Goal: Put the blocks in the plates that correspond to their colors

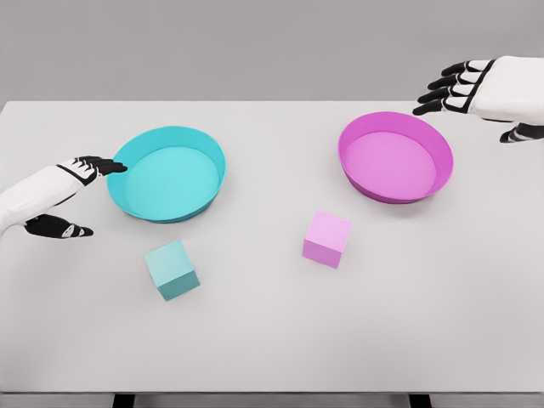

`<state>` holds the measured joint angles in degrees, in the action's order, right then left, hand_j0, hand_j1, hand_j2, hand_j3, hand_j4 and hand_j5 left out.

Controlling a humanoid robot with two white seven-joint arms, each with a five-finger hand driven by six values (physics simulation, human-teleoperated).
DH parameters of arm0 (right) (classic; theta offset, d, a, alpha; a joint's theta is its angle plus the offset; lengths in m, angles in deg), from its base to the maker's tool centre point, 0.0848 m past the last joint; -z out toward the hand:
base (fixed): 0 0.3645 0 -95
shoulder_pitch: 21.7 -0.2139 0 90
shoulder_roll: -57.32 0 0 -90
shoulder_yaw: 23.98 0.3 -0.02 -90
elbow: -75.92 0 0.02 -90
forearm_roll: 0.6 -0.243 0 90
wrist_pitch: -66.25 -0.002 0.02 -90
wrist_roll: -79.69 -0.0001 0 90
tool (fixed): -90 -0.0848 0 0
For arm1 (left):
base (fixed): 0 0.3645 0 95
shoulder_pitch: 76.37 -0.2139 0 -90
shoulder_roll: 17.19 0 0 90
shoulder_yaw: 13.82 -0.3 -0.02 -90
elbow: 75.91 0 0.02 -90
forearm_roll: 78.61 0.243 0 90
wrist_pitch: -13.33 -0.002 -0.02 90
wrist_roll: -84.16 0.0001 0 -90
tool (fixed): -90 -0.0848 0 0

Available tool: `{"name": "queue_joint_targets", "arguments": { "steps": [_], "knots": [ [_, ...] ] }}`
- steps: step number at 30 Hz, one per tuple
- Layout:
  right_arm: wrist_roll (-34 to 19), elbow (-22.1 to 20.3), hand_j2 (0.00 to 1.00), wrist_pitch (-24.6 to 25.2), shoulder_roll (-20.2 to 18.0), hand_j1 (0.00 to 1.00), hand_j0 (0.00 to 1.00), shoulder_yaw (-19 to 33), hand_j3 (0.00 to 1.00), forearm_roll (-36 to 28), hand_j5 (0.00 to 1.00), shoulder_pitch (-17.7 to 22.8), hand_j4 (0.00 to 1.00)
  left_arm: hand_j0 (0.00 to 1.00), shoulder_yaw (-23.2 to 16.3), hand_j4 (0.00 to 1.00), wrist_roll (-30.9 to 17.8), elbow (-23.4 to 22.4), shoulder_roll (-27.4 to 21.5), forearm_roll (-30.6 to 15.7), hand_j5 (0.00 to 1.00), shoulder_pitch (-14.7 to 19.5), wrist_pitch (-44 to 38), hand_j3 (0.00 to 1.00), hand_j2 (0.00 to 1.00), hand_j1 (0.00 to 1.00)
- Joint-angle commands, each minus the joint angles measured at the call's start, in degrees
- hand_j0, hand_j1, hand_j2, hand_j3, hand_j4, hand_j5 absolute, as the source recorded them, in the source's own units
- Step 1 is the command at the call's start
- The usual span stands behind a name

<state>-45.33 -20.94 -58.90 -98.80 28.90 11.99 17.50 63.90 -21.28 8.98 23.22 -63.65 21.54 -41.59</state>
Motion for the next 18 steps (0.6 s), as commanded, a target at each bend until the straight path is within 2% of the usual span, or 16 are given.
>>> {"name": "queue_joint_targets", "arguments": {
  "steps": [1, 5, 7, 8, 9, 10, 13, 17, 18],
  "knots": [
    [0.03, 0.01, 1.00, 0.15, -0.07, 1.00, 1.00, 0.04, 1.00, -0.28, 1.00, 0.00, 1.00, 1.00, -0.03, 1.00, 0.06, 0.01, -0.16, -0.37, 1.00, 0.00, -0.08, 1.00, 1.00, 1.00],
    [0.03, 0.18, 1.00, 0.15, -0.07, 1.00, 1.00, 0.04, 1.00, -0.72, 1.00, -0.79, 1.00, 1.00, 0.06, 1.00, -0.03, 0.01, -0.07, -0.37, 1.00, 0.00, -0.08, 1.00, 1.00, 1.00],
    [0.03, 0.27, 1.00, 0.15, 1.34, 1.00, 1.00, 0.04, 1.00, -1.34, 1.00, -1.93, 1.00, 1.00, 0.05, 1.00, -0.03, 0.27, -0.16, -0.37, 1.00, 0.00, -0.08, 1.00, 1.00, 1.00],
    [0.03, 0.09, 1.00, 0.15, 3.09, 1.00, 1.00, -0.14, 1.00, -1.07, 1.00, -3.60, 1.00, 1.00, 0.06, 1.00, -1.52, 1.24, -0.51, -0.37, 1.00, 0.44, -0.08, 1.00, 1.00, 1.00],
    [0.03, -0.61, 1.00, 0.15, 3.98, 1.00, 1.00, -0.75, 1.00, -0.98, 1.00, -3.95, 1.00, 1.00, 0.23, 1.00, -5.03, 2.99, -1.65, -0.37, 1.00, 0.53, -0.08, 1.00, 1.00, 1.00],
    [0.03, -2.71, 1.00, 0.15, 4.24, 1.00, 1.00, -3.91, 1.00, -0.98, 1.00, -4.30, 1.00, 1.00, 0.41, 1.00, -9.43, 4.67, -3.06, -0.45, 1.00, 0.88, -0.08, 1.00, 1.00, 1.00],
    [0.03, -3.95, 1.00, 0.15, 6.35, 1.00, 1.00, -14.46, 1.00, -0.98, 1.00, -8.96, 1.00, 1.00, -0.65, 1.00, -11.54, 6.43, -3.41, -0.37, 1.00, 5.71, -0.08, 1.00, 1.00, 1.00],
    [0.03, -3.95, 1.00, 0.15, 6.88, 1.00, 1.00, -15.08, 1.00, -1.07, 1.00, -9.05, 1.00, 1.00, -1.17, 1.00, -13.04, 7.75, -4.55, -0.63, 1.00, 8.52, -0.08, 1.00, 1.00, 1.00],
    [0.03, -3.95, 1.00, 0.15, 7.40, 1.00, 1.00, -15.78, 1.00, -0.99, 1.00, -9.05, 1.00, 1.00, -3.19, 1.00, -13.04, 7.75, -4.55, -0.72, 1.00, 9.75, -0.08, 1.00, 1.00, 1.00]
  ]
}}
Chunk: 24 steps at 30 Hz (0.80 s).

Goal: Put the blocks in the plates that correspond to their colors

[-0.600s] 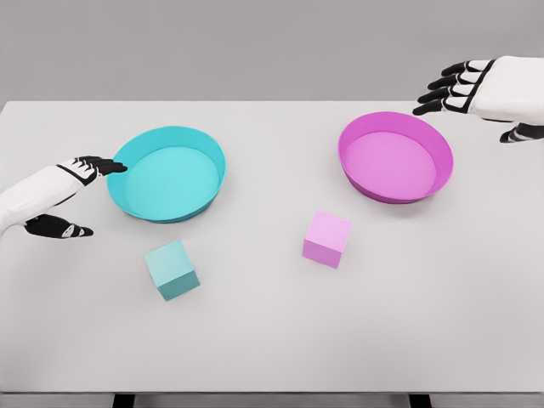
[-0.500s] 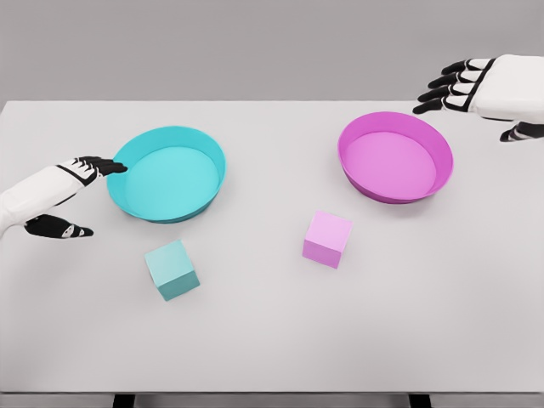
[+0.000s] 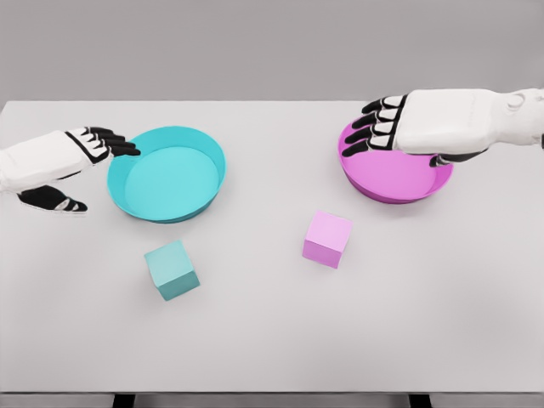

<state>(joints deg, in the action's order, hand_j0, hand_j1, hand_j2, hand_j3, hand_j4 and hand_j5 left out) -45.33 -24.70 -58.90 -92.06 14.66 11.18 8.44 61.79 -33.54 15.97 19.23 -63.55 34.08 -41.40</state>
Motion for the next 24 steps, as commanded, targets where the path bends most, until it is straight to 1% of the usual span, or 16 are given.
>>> {"name": "queue_joint_targets", "arguments": {
  "steps": [1, 2, 3, 4, 5, 7, 8, 10, 11, 13, 16, 18, 22, 23, 24],
  "knots": [
    [0.03, -0.18, 1.00, 0.15, 1.72, 1.00, 1.00, -2.43, 1.00, -0.26, 1.00, 0.00, 1.00, 1.00, -6.43, 1.00, -0.78, -0.13, -0.48, -0.99, 1.00, 1.69, -0.26, 1.00, 1.00, 1.00],
    [0.03, -0.18, 1.00, 0.15, 2.16, 1.00, 1.00, -2.86, 1.00, -0.26, 1.00, 0.00, 1.00, 1.00, -9.85, 1.00, -0.78, -0.83, -0.48, -1.17, 1.00, 4.33, -0.26, 1.00, 1.00, 1.00],
    [0.03, -0.18, 1.00, 0.15, 2.69, 1.00, 1.00, -3.83, 1.00, -0.26, 1.00, 0.00, 1.00, 1.00, -15.39, 1.00, -0.78, -1.10, -0.65, -3.54, 1.00, 9.08, -0.26, 1.00, 1.00, 1.00],
    [0.03, -0.18, 1.00, 0.15, 2.95, 1.00, 1.00, -4.10, 1.00, -0.18, 1.00, 0.00, 1.00, 1.00, -19.79, 1.00, -0.78, -1.01, -1.35, -5.65, 1.00, 12.77, -0.26, 1.00, 1.00, 1.00],
    [0.03, -0.18, 1.00, 0.15, 3.13, 1.00, 1.00, -4.18, 1.00, -0.18, 1.00, 0.00, 1.00, 1.00, -21.81, 1.00, -0.78, -0.75, -2.41, -8.27, 1.00, 14.26, -0.26, 1.00, 1.00, 1.00],
    [0.03, -0.10, 1.00, 0.15, 3.48, 1.00, 1.00, -4.54, 1.00, -0.18, 1.00, 0.00, 1.00, 1.00, -24.63, 1.00, -0.69, -0.31, -3.64, -10.75, 1.00, 15.85, -0.26, 1.00, 1.00, 1.00],
    [0.03, -0.01, 1.00, 0.15, 3.92, 1.00, 1.00, -4.71, 1.00, -0.09, 1.00, 0.00, 1.00, 1.00, -26.65, 1.00, -0.61, 3.20, -5.83, -14.08, 1.00, 16.29, -0.26, 1.00, 1.00, 1.00],
    [0.03, 0.26, 1.00, 0.15, 4.71, 1.00, 1.00, -5.94, 1.00, 0.79, 1.00, 0.00, 1.00, 1.00, -29.12, 1.00, -0.60, 8.48, -11.19, -18.04, 1.00, 16.29, -0.26, 1.00, 1.00, 1.00],
    [0.03, 0.61, 1.00, 0.15, 5.06, 1.00, 1.00, -6.12, 1.00, 1.23, 1.00, 0.00, 1.00, 1.00, -29.38, 1.00, -0.60, 9.10, -13.22, -18.84, 1.00, 16.29, -0.26, 1.00, 1.00, 1.00],
    [0.03, 0.87, 1.00, 0.15, 5.06, 1.00, 1.00, -6.12, 1.00, 1.32, 1.00, 0.00, 1.00, 1.00, -29.38, 1.00, -0.52, 9.10, -13.40, -19.19, 1.00, 16.21, -0.26, 1.00, 1.00, 1.00],
    [0.03, 0.96, 1.00, 0.15, 5.24, 1.00, 1.00, -7.78, 1.00, 1.32, 1.00, 0.00, 1.00, 1.00, -30.26, 1.00, -0.25, 9.10, -12.96, -19.45, 1.00, 15.85, -0.26, 1.00, 1.00, 1.00],
    [0.03, 1.66, 1.00, 0.15, 6.20, 1.00, 1.00, -8.75, 1.00, 1.32, 1.00, 0.00, 1.00, 1.00, -30.35, 1.00, -0.34, 9.10, -11.29, -19.28, 1.00, 14.98, -0.26, 1.00, 1.00, 1.00],
    [0.03, 2.19, 1.00, 0.15, 6.99, 1.00, 1.00, -8.84, 1.00, 1.32, 1.00, 0.00, 1.00, 1.00, -30.44, 1.00, -2.71, 9.10, -10.15, -16.99, 1.00, 12.95, -0.26, 1.00, 1.00, 1.00],
    [0.03, 2.19, 1.00, 0.15, 7.34, 1.00, 1.00, -9.19, 1.00, 1.32, 1.00, 0.00, 1.00, 1.00, -30.44, 1.00, -2.71, 9.10, -9.62, -16.64, 1.00, 12.60, -0.26, 1.00, 1.00, 1.00],
    [0.03, 2.19, 1.00, 0.15, 7.70, 1.00, 1.00, -9.55, 1.00, 1.32, 1.00, 0.09, 1.00, 1.00, -30.44, 1.00, -2.80, 9.10, -8.92, -15.33, 1.00, 12.43, -0.26, 1.00, 1.00, 1.00]
  ]
}}
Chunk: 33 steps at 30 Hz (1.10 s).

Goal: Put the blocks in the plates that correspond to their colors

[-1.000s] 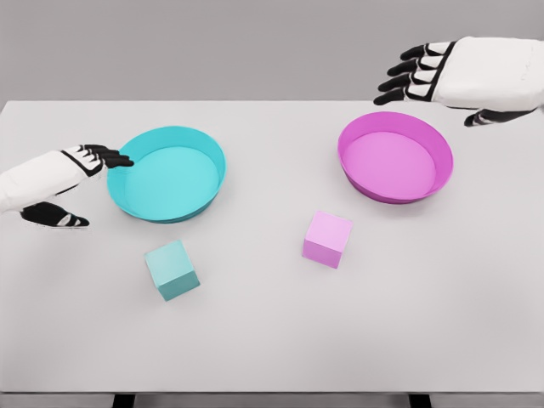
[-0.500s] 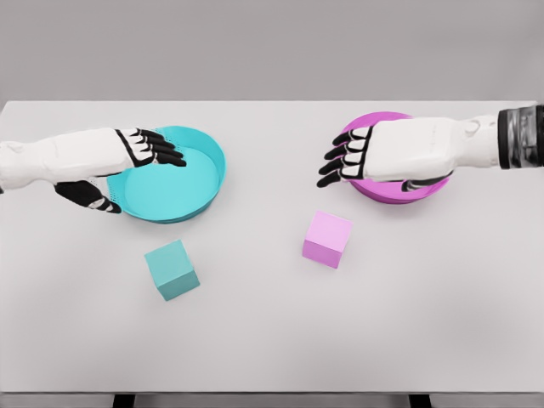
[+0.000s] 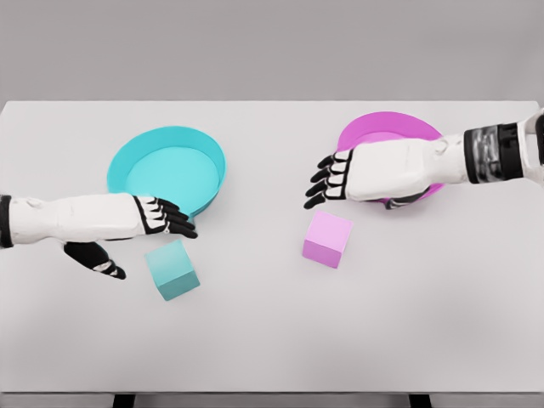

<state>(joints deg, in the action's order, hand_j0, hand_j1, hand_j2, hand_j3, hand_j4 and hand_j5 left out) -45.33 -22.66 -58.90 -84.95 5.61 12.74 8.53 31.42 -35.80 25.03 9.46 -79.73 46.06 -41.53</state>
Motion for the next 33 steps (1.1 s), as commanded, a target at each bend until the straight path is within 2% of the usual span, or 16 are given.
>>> {"name": "queue_joint_targets", "arguments": {
  "steps": [1, 5, 13, 21, 25, 33],
  "knots": [
    [0.03, 0.15, 1.00, 0.15, 1.02, 1.00, 1.00, -0.76, 1.00, -0.25, 1.00, 0.00, 1.00, 1.00, -0.06, 1.00, -0.54, 0.05, 1.83, 2.18, 1.00, -0.26, -0.14, 1.00, 1.00, 1.00],
    [0.03, 0.24, 1.00, 0.15, 1.73, 1.00, 1.00, -1.37, 1.00, 0.72, 1.00, 0.27, 1.00, 1.00, 0.02, 1.00, -0.54, 0.05, 2.00, 3.94, 1.00, -1.32, -0.14, 1.00, 1.00, 1.00],
    [0.03, 6.04, 1.00, 0.15, 4.54, 1.00, 1.00, -2.60, 1.00, 1.95, 1.00, 0.27, 1.00, 1.00, 0.02, 1.00, -0.45, 0.05, 4.11, 7.63, 1.00, -2.19, -0.14, 1.00, 1.00, 1.00],
    [0.03, 5.60, 1.00, 0.15, 6.74, 1.00, 1.00, -5.86, 1.00, 2.83, 1.00, 0.18, 1.00, 1.00, 0.02, 1.00, -0.54, 0.05, 4.46, 11.59, 1.00, -2.46, -0.14, 1.00, 1.00, 1.00],
    [0.03, 5.51, 1.00, 0.15, 6.91, 1.00, 1.00, -7.09, 1.00, 3.00, 1.00, 0.09, 1.00, 1.00, 0.02, 1.00, -0.54, -0.13, 5.70, 11.85, 1.00, -2.46, -0.14, 1.00, 1.00, 1.00],
    [0.03, 6.04, 1.00, 0.15, 7.97, 1.00, 1.00, -7.35, 1.00, 4.59, 1.00, 0.09, 1.00, 1.00, -0.15, 1.00, -0.54, -1.01, 7.19, 14.22, 1.00, -2.55, -0.14, 1.00, 1.00, 1.00]
  ]
}}
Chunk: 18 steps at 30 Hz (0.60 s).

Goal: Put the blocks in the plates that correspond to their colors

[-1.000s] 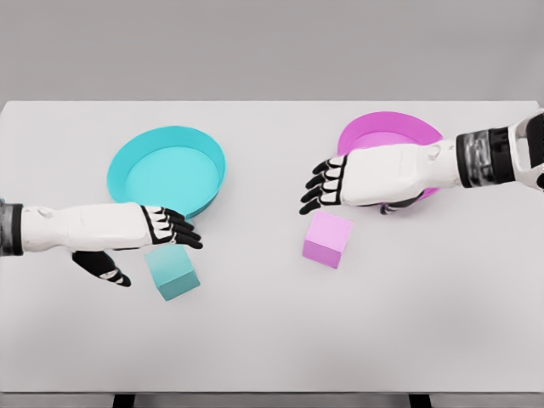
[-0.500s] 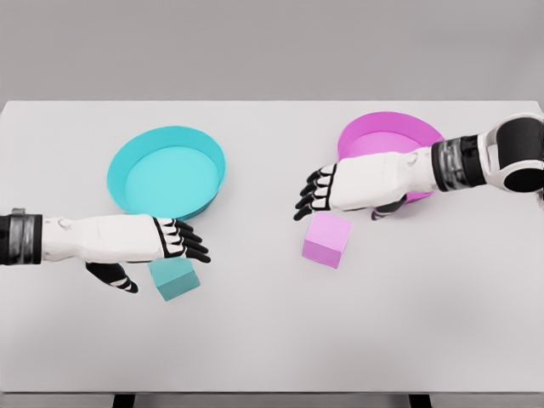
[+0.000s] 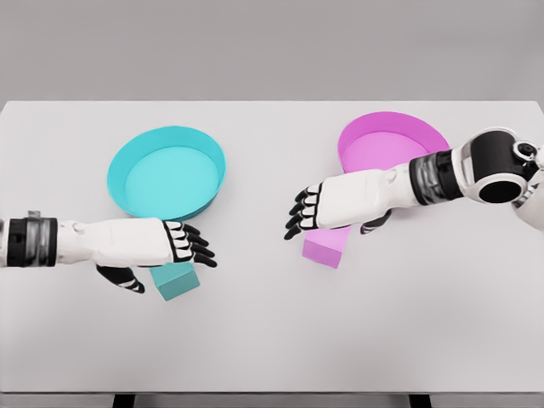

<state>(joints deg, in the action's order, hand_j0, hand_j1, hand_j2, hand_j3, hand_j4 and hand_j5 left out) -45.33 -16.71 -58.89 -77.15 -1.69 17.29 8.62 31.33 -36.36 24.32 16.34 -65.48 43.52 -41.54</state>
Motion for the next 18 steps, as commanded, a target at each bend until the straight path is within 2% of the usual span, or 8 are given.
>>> {"name": "queue_joint_targets", "arguments": {
  "steps": [1, 14, 18],
  "knots": [
    [0.02, 0.17, 1.00, 0.14, 0.26, 1.00, 1.00, -0.14, 1.00, 0.04, 1.00, 0.00, 1.00, 1.00, -0.07, 1.00, 0.02, -0.48, 0.66, 0.05, 1.00, 0.00, -0.13, 1.00, 1.00, 1.00],
    [0.02, 1.05, 1.00, 0.14, 1.32, 1.00, 1.00, -2.86, 1.00, 2.15, 1.00, 0.00, 1.00, 1.00, -0.24, 1.00, 0.02, -4.08, 3.21, 2.43, 1.00, -0.09, -0.13, 1.00, 1.00, 1.00],
    [0.02, 2.72, 1.00, 0.14, 1.58, 1.00, 1.00, -2.86, 1.00, 3.11, 1.00, 0.00, 1.00, 1.00, -0.33, 1.00, 0.02, -4.25, 3.83, 3.66, 1.00, -0.70, -0.13, 1.00, 1.00, 1.00]
  ]
}}
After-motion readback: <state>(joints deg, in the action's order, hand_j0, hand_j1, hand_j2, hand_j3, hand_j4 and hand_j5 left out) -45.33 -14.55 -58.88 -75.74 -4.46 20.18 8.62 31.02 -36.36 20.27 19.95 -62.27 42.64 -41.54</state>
